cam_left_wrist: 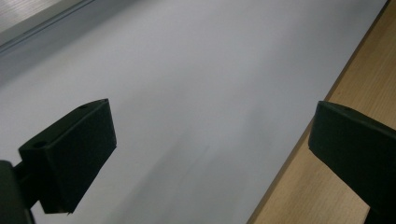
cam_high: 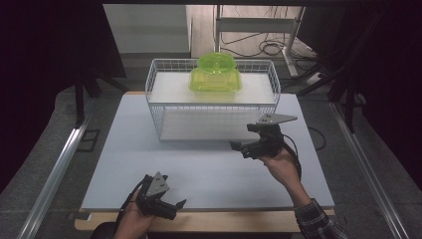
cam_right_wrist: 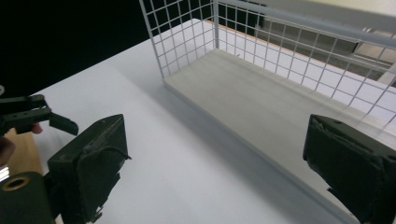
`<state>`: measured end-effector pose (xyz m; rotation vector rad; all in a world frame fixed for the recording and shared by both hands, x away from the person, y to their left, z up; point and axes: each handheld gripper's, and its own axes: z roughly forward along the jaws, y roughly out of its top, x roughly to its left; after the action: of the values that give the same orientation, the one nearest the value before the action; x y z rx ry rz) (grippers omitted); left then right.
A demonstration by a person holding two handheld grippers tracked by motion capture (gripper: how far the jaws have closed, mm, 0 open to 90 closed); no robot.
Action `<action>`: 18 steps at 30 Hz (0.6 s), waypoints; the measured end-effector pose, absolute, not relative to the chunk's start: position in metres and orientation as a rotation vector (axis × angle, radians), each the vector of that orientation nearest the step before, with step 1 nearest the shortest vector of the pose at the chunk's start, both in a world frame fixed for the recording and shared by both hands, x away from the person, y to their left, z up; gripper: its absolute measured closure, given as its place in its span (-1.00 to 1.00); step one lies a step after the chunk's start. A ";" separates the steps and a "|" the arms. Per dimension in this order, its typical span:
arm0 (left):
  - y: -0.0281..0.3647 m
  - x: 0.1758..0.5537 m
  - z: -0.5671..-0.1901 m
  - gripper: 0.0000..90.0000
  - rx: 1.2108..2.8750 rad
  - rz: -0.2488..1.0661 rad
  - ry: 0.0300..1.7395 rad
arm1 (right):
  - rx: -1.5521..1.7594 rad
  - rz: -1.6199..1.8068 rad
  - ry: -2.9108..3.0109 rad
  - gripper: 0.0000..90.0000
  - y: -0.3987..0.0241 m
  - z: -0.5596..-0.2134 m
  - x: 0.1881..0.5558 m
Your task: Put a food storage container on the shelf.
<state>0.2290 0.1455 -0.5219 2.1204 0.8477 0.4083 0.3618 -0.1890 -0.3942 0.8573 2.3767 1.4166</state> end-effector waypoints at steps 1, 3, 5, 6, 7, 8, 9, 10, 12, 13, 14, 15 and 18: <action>0.146 0.229 -0.522 -0.98 2.117 0.402 0.844 | 0.859 1.424 2.382 -0.86 -0.190 -0.396 0.360; 0.146 0.229 -0.522 -0.98 2.120 0.398 0.835 | 0.856 1.412 2.395 -0.87 -0.191 -0.400 0.357; 0.145 0.228 -0.522 -0.98 2.119 0.395 0.827 | 0.853 1.399 2.404 -0.88 -0.192 -0.405 0.353; 0.146 0.228 -0.522 -0.98 2.118 0.394 0.826 | 0.853 1.397 2.409 -0.88 -0.193 -0.407 0.352; 0.146 0.228 -0.522 -0.98 2.117 0.394 0.828 | 0.856 1.395 2.412 -0.89 -0.194 -0.409 0.351; 0.146 0.228 -0.522 -0.98 2.115 0.392 0.830 | 0.861 1.391 2.408 -0.89 -0.195 -0.411 0.349; 0.146 0.228 -0.522 -0.98 2.109 0.391 0.832 | 0.861 1.389 2.408 -0.90 -0.195 -0.413 0.348; 0.146 0.228 -0.522 -0.98 2.107 0.391 0.833 | 0.864 1.383 2.407 -0.91 -0.196 -0.414 0.347; 0.146 0.228 -0.522 -0.98 2.106 0.396 0.832 | 0.859 1.376 2.397 -0.91 -0.198 -0.418 0.344; 0.146 0.228 -0.522 -0.98 2.106 0.397 0.831 | 0.855 1.373 2.395 -0.92 -0.199 -0.419 0.343; 0.146 0.228 -0.522 -0.98 2.105 0.398 0.830 | 0.853 1.366 2.391 -0.93 -0.200 -0.421 0.341; 0.146 0.228 -0.522 -0.98 2.105 0.401 0.829 | 0.846 1.360 2.386 -0.94 -0.200 -0.422 0.340; 0.146 0.228 -0.522 -0.98 2.105 0.408 0.828 | 0.840 1.343 2.377 -0.94 -0.203 -0.427 0.335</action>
<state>0.2283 0.1463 -0.5221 2.1048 0.8276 0.4082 0.3352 -0.2027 -0.4267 0.8396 2.3768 1.3425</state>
